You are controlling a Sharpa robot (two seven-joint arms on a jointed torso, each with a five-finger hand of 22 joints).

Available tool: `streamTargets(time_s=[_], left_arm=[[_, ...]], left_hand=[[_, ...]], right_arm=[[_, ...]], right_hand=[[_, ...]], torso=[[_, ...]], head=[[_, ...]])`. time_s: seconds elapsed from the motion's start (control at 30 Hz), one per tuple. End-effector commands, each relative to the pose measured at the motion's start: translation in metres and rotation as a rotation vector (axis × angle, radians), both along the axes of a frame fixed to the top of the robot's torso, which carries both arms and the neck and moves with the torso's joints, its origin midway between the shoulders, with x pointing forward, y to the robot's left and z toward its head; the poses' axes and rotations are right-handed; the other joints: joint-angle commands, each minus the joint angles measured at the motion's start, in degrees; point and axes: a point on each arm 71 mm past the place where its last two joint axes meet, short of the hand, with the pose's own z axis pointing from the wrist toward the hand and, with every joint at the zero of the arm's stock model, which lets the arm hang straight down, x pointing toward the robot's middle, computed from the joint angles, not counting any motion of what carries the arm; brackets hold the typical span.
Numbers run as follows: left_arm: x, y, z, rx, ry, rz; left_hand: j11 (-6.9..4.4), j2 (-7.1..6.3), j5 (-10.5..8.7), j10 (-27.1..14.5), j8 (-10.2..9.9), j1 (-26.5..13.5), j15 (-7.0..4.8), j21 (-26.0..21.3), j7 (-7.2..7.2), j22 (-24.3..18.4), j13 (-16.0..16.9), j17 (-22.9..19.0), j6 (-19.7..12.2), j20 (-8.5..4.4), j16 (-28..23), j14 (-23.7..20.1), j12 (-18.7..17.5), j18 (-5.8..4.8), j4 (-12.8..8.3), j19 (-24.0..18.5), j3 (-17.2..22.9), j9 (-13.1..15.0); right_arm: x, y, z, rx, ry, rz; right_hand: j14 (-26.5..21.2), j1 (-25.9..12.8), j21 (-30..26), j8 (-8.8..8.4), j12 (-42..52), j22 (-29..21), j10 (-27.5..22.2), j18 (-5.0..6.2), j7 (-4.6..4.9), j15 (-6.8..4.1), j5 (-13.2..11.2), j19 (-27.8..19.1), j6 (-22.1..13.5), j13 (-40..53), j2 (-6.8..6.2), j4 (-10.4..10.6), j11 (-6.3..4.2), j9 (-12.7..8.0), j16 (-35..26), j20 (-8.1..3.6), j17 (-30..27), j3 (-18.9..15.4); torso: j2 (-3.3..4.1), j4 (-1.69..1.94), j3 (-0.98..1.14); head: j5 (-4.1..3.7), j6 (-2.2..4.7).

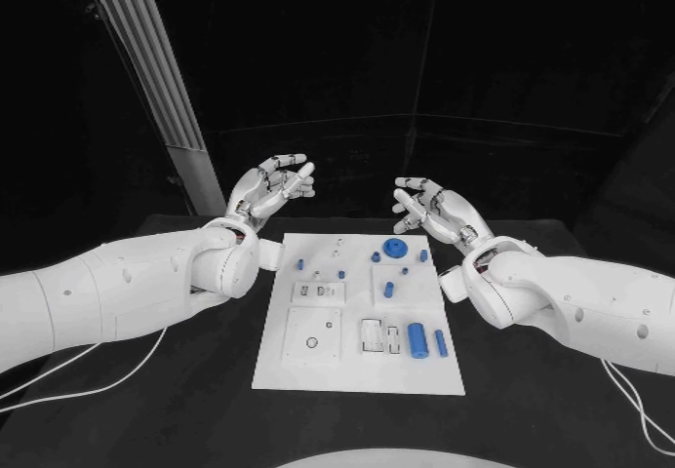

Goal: Assemble the parts on the task board

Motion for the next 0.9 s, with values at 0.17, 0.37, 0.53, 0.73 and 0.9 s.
streamTargets(time_s=[0.17,0.37,0.53,0.73,0.9], left_arm=[[-0.005,-0.004,0.016,0.01,-0.24,-0.086],[-0.006,-0.006,0.014,0.025,-0.231,-0.118],[-0.008,-0.005,0.012,0.024,-0.218,-0.132],[-0.011,-0.004,0.009,0.009,-0.201,-0.162],[-0.014,-0.006,0.008,-0.006,-0.192,-0.187]], left_hand=[[-1.78,-0.31,-2.3,5.48,1.81,-1.18,-2.33,4.77,1.31,1.42,0.16,1.42,-3.12,-0.62,2.01,8.45,-0.53,1.73,-0.05,6.23,-0.27,-0.11],[-1.66,0.31,-2.35,4.87,4.53,-0.59,-2.43,6.54,2.4,2.03,0.21,2.21,-2.57,-0.93,2.0,9.23,-1.98,1.69,-0.11,7.63,-0.12,-0.12],[-2.11,0.6,-2.35,5.75,5.17,-0.29,-3.04,9.56,2.74,3.7,0.48,3.78,-2.37,-1.66,3.88,10.28,-2.1,1.57,-0.1,9.1,-0.38,-0.31],[-0.58,1.95,-2.3,2.46,6.01,0.77,-1.23,8.68,6.73,3.4,0.16,2.74,3.64,-0.5,-0.29,4.51,-4.1,1.19,-0.16,4.55,-1.1,-0.28],[-0.06,2.91,-2.18,0.4,3.3,1.37,-0.71,8.7,7.06,3.17,0.03,2.47,11.6,-0.14,-1.31,3.15,-4.79,1.1,-0.16,3.29,-2.15,-0.45]], right_arm=[[0.002,0.001,-0.003,-0.012,0.034,0.051],[0.004,-0.001,-0.004,-0.022,0.048,0.059],[0.005,-0.004,-0.006,-0.045,0.075,0.075],[0.011,-0.009,-0.002,-0.153,0.083,0.1],[0.018,-0.01,0.002,-0.358,-0.012,0.095]], right_hand=[[22.3,0.86,6.01,1.09,-3.37,1.56,4.7,0.89,0.36,-4.72,-0.07,14.54,-1.46,-0.34,0.46,0.08,-3.42,0.12,0.65,-4.15,2.5,-0.94],[39.17,2.6,23.08,3.84,-6.01,14.39,7.33,-0.75,-2.39,-6.55,1.31,26.93,-0.46,-0.3,1.67,0.07,-5.24,0.14,31.02,-7.31,43.42,-0.76],[41.85,4.84,57.68,6.38,-6.1,58.67,10.95,-7.27,0.35,-6.6,0.71,40.44,3.32,-0.12,2.09,-0.1,-5.15,0.21,45.84,-6.69,72.17,-0.43],[41.96,14.79,66.37,10.48,-6.39,72.93,17.24,-9.83,4.86,-5.34,3.09,45.61,27.95,-0.21,1.4,-2.75,-4.56,0.93,47.7,-5.45,75.83,2.17],[41.76,24.03,66.37,3.7,-9.62,72.93,21.34,-9.83,3.49,-6.07,0.47,45.61,36.62,-0.39,-1.65,-8.25,-5.58,0.32,47.9,-5.7,75.45,4.81]], torso=[[1.56,0.17,0.01],[2.17,0.4,0.02],[2.58,0.66,0.01],[3.0,1.1,0.0],[3.48,1.42,-0.14]], head=[[0.14,-0.07],[-0.36,-0.31],[-0.48,-0.76],[-1.2,-1.46],[-1.73,-1.84]])
